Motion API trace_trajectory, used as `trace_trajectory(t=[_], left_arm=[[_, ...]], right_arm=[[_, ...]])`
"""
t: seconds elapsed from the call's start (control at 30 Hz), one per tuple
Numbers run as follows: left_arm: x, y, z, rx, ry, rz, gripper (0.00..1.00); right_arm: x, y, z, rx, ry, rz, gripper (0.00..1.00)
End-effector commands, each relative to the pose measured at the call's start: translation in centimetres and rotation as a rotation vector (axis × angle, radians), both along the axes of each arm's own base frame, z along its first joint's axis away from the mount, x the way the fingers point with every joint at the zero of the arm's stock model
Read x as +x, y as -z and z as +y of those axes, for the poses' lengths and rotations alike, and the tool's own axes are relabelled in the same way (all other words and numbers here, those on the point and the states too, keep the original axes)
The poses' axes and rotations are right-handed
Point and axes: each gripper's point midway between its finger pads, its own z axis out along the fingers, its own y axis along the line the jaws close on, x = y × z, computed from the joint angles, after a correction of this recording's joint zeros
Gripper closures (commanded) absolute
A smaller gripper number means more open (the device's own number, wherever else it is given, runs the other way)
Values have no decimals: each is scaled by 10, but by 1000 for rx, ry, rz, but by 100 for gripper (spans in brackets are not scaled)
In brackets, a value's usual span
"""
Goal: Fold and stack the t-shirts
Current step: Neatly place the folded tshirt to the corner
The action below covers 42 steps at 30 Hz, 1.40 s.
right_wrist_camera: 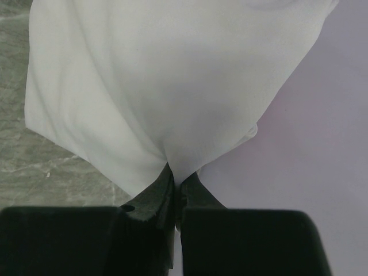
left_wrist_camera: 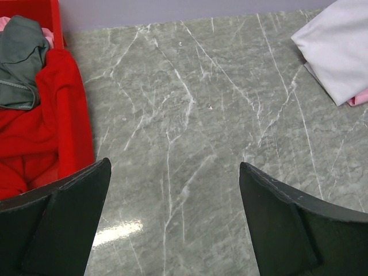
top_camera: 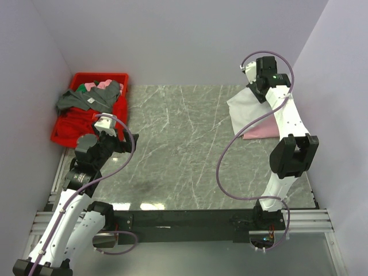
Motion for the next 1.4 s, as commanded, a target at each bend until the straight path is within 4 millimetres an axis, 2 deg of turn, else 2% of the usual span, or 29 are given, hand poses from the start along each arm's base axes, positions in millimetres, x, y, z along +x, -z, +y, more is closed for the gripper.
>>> trace_trajectory(t=[0.0,0.13,0.4,1.1,1.37], left_arm=[[1,-9,-4,-3,23,-44,2],[0,-9,-3,-3,21,-44,1],[0,-9,-3,-1,23,-45,1],[1,-8,-4,4,27,-42,1],[1,-8,-4,4,30,-42,0]], right_arm=[[-3,-52,-9,-14,9,-133,100],[-1,-55,-12,-15,12,-137,100],[-3,-60,-6,15,-15,-139,100],[-10,-82,-13,-14,-12,-179,100],[-11,-81,-14,-16,-9,-177,100]])
